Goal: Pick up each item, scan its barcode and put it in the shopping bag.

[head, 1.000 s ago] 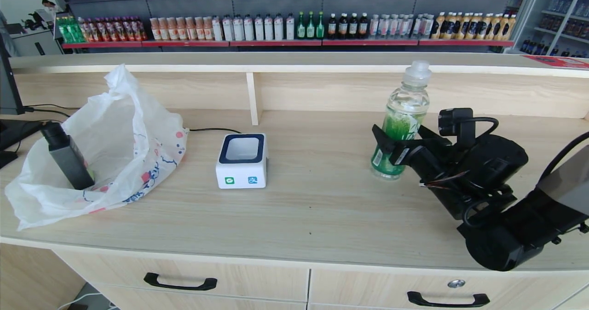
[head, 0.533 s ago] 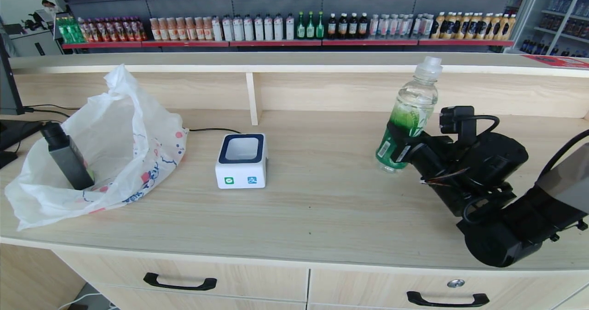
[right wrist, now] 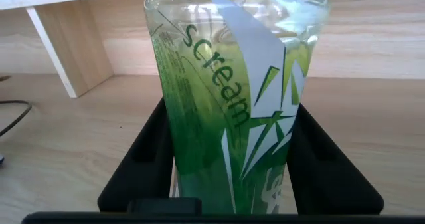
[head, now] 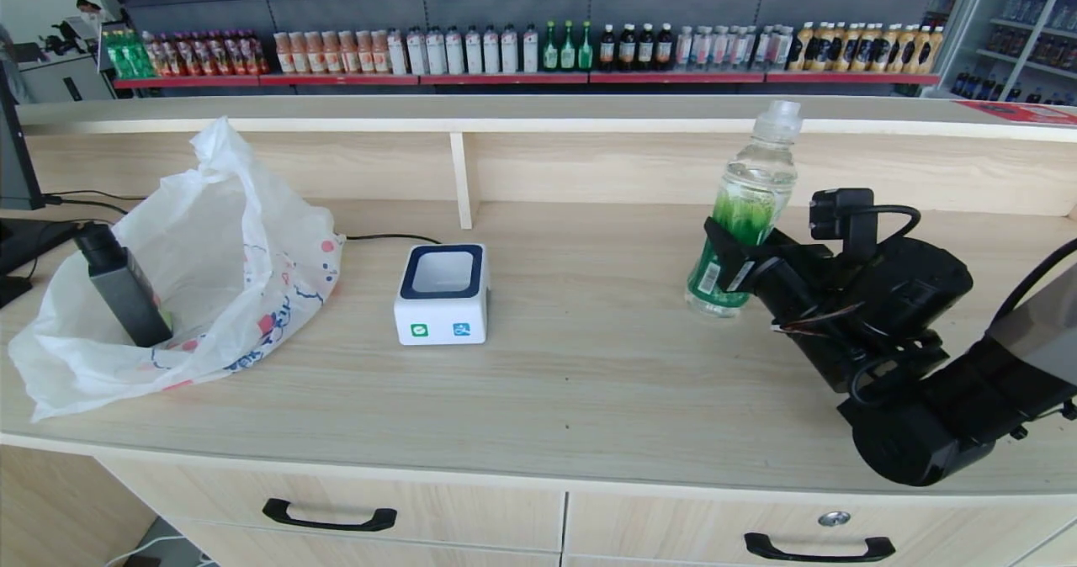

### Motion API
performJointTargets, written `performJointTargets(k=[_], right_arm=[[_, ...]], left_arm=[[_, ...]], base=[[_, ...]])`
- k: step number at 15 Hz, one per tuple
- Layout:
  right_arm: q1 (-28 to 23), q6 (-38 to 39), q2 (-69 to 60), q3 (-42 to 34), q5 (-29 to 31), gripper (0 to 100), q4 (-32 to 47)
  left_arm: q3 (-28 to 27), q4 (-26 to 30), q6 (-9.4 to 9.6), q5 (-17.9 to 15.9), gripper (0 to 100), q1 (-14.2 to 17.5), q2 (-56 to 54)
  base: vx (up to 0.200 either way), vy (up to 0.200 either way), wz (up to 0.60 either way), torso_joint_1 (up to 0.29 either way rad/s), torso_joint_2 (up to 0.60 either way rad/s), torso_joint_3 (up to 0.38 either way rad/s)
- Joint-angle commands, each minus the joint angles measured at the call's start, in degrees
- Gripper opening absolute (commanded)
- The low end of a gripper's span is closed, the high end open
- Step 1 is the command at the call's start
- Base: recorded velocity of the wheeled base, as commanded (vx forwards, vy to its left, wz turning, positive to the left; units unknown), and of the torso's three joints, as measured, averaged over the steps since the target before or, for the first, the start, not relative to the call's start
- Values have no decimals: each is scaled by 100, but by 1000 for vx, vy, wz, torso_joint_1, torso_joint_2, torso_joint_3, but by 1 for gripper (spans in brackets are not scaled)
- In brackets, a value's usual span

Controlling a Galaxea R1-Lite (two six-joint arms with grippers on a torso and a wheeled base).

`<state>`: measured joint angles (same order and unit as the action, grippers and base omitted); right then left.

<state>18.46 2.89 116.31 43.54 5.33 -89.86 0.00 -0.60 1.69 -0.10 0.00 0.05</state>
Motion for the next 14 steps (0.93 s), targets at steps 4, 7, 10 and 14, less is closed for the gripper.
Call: performJointTargets(k=[4,7,10,14], right_arm=[[0,1,-249,-57,3,0,-14],[0,-8,-328,-48,12,0,-14],[0,-16,-416,-57,12,0,-14],[9,-157,-627,-48,3,0,-14]], left_arm=[[0,7,-11,1,100,0,-5],[0,16,-11,1,100,0,4],[0,16,-11,1,100,0,4],[0,16,-11,1,100,0,4]], base=[[0,0,0,0,0,0],[0,0,0,0,0,0],[0,0,0,0,0,0],[0,0,0,0,0,0]])
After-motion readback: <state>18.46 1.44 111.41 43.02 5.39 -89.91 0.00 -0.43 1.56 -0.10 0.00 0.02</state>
